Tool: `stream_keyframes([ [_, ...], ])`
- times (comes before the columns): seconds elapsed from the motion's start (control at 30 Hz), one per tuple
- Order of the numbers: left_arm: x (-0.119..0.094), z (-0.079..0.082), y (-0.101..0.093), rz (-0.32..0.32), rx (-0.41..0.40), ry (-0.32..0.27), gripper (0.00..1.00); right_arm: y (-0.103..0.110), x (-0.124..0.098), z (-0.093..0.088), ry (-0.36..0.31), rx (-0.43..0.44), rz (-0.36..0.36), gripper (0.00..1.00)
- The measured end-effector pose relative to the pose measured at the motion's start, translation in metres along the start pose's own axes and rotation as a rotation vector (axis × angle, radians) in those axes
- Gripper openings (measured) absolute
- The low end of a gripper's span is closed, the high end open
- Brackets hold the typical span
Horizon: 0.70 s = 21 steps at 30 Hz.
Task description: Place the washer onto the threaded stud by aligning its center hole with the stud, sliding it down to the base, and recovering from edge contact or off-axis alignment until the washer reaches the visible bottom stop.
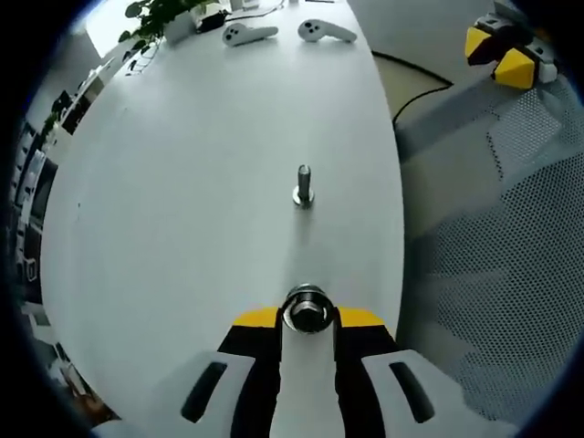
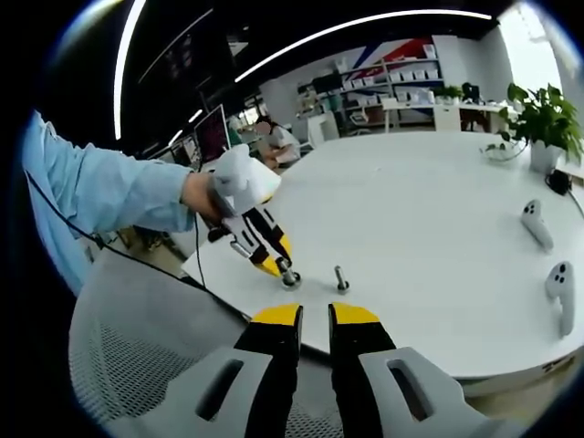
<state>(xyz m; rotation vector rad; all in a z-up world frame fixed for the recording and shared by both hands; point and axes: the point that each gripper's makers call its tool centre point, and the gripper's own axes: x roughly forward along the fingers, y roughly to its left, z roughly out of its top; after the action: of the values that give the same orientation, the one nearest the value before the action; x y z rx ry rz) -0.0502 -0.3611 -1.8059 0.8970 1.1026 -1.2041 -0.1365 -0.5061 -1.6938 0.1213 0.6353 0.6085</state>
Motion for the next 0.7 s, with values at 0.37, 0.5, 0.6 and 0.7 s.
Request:
stream_keyframes([
  [0.37,0.005,0.0,-0.003,0.038,0.104,0.066,0.19,0.0,0.0,0.0,0.001,-0.003,0.004,0.14],
  [0.5,0.012,-0.001,0.0,0.038,0.11,0.083,0.19,0.0,0.0,0.0,0.002,-0.003,0.005,0.14],
  [0.6,0.018,-0.004,0.001,0.032,0.11,0.093,0.19,0.001,0.0,0.0,0.004,-0.003,0.005,0.14],
  [0.7,0.021,-0.005,0.0,0.027,0.105,0.096,0.19,0.001,0.0,-0.001,0.005,-0.003,0.006,0.14],
])
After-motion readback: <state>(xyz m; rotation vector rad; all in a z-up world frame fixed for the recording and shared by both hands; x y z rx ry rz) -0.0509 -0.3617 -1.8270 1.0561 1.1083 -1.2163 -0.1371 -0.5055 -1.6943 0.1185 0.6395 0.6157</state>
